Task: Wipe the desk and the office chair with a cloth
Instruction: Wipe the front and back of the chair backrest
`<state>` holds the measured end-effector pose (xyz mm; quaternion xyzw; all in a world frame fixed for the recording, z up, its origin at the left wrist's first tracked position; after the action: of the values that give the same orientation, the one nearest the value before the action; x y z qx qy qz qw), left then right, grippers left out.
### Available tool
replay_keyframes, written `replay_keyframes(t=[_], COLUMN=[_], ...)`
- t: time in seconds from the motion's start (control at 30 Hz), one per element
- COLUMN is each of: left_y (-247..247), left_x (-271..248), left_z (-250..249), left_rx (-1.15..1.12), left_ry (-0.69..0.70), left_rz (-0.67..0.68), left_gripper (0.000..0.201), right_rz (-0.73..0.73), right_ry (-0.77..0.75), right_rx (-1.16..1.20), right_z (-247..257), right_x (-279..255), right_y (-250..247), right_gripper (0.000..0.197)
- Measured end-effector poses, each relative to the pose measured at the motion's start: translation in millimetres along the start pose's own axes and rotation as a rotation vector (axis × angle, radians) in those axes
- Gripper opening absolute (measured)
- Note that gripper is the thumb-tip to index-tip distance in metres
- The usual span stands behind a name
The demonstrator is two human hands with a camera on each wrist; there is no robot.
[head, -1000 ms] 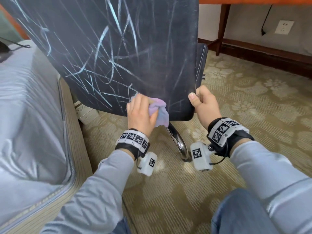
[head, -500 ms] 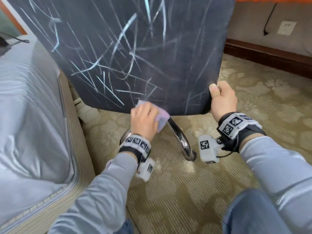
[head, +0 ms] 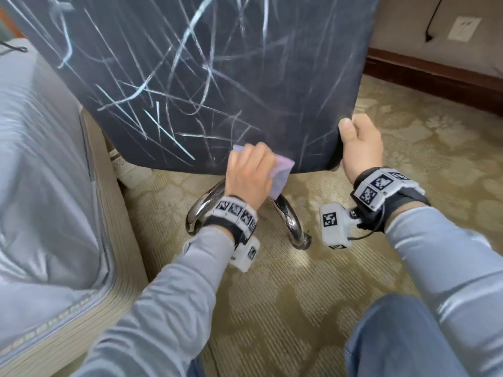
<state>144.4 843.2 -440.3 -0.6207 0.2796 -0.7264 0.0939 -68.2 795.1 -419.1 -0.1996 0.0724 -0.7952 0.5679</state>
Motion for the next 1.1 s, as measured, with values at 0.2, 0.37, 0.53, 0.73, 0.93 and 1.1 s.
replay_keyframes(t=[0.2,0.37,0.53,0.73,0.93,1.1], left_y=[17.4,24.2,23.2,16.8,23.2,15.2], left_x=[-65.5,-87.5,-90.3,-70.5,-56.5,-49.3], left_z=[27.0,20.7,3.2,-9.3,-11.1,34.4], left_rx=[-0.19,-0.492,-1.28,-1.752,-1.759,-1.64], left_ry=[-0.671,-1.418,-1.776,-1.661,-1.29,-1.279], left_rz=[0.014,0.044,0.205,0.289,0.351,0.001], left_gripper=[0.022,0.028,0.036,0.044,0.035,0.033], right_rz=[-0.033,-0.037,-0.01,-0.013,-0.031,-0.001], right_ry=[-0.01,-0.014,-0.013,-0.005,-0.012,-0.018], right_rx=[0.014,0.043,0.003,0.007,0.015,0.003], right_z=[-2.3,0.3,4.9,5.7,2.5,-0.3], right_x=[-4.7,-10.5,-13.0,-14.0,-14.1,-11.9], right_y=[6.9,11.1,7.4,8.3,11.0,12.8], right_gripper=[0.026,0.035,0.035,0.035,0.035,0.033])
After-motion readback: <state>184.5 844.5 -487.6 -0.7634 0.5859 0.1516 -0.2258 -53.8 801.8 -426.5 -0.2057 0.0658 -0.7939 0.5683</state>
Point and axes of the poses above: each hand's wrist, its own x-axis towards the middle knuckle, its own y-axis out of the palm, z = x × y, the point moved 5 cm from there along x, towards the middle knuckle, and after that the axes turned 2 degrees about -z, right-handed, at the moved point
